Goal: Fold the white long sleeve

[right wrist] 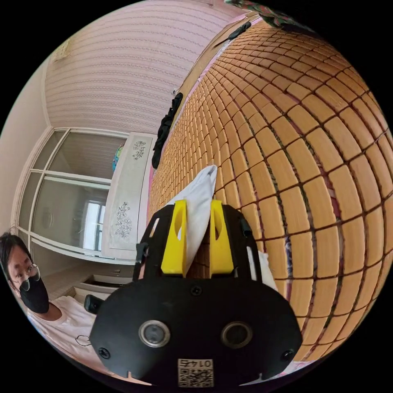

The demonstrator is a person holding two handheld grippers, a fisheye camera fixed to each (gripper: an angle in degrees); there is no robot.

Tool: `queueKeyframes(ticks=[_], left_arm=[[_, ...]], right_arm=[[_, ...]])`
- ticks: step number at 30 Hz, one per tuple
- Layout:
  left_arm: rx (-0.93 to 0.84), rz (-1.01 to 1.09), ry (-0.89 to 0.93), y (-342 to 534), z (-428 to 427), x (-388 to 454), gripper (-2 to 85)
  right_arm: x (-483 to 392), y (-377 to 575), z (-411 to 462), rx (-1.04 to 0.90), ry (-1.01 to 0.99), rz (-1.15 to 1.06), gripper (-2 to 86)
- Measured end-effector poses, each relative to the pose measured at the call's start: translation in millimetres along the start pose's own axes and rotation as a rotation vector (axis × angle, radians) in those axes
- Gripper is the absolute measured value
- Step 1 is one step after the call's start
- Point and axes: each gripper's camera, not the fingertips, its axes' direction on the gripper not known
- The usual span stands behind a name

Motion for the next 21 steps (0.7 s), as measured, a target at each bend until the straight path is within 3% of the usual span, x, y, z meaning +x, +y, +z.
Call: queueKeyframes(ticks=[8, 12, 15, 18, 21], left_arm=[[0.018, 0.029, 0.093, -31, -5, 10, -0.8], [0.094, 0.066, 0.198, -53, -14, 35, -0.8], [0.187, -0.035, 0.259, -59, -34, 23, -0.8], [0.245, -0.176, 0.245, -53, -62, -16, -0.8], [0.246, -0.288, 0.138, -41, -91, -58, -0.9]], right_arm=[[12, 1, -70, 0.05, -0.081, 0.006, 3.1], [2, 28, -137, 0.143, -0.084, -0.025, 2.7], [-19, 49, -178, 0.193, -0.032, -0.054, 2.7], [-51, 56, -169, 0.142, 0.049, -0.116, 2.9], [-85, 52, -103, 0.025, 0.085, -0.205, 3.1]])
